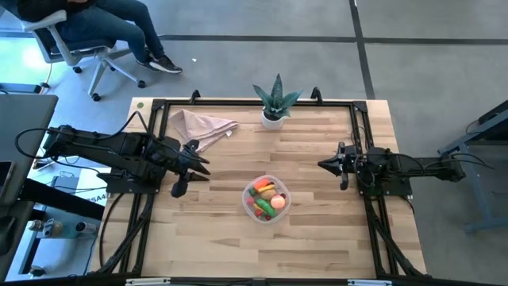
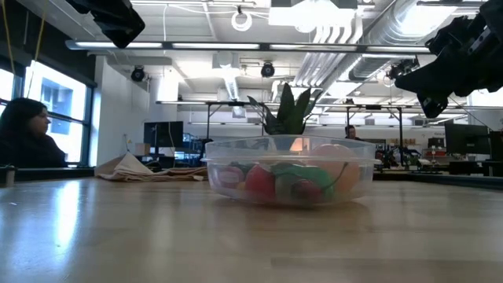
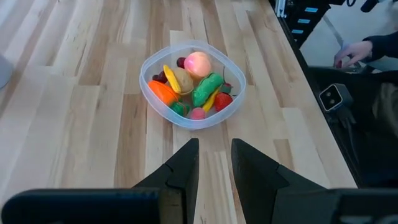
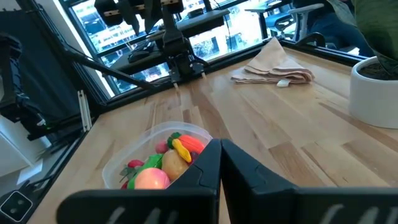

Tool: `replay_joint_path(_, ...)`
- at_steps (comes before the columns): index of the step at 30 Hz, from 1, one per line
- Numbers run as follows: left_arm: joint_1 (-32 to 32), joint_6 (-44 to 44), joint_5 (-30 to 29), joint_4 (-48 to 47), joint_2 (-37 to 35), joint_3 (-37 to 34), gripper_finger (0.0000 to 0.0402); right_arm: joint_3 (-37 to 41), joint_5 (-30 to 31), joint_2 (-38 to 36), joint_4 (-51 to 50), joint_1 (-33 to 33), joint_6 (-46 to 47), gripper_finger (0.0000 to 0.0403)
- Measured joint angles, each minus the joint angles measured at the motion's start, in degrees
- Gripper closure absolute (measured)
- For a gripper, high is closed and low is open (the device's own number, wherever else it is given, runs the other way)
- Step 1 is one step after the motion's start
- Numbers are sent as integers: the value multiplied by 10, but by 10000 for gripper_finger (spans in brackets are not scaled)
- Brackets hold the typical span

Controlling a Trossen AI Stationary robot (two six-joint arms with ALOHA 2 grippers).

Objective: Pick and placing Produce into tupperware
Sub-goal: Return to Home Position

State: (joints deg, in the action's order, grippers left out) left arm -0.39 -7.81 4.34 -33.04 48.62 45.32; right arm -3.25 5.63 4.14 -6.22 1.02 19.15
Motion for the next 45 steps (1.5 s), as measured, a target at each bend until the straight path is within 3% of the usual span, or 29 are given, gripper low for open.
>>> replay_joint_path(9,0,77,-99,92,0,0,318,0,0,0,0,0,1,402)
replay_joint_path(19,0,61,-93,242,0,0,318,0,0,0,0,0,1,402)
replay_joint_path(31,0,23,-88,221,0,0,318,0,0,0,0,0,0,402)
replay_joint_path(39,0,-51,-76,217,-3,0,318,0,0,0,0,0,1,402)
replay_joint_path(45,0,-56,-59,212,-61,14,318,0,0,0,0,0,0,402)
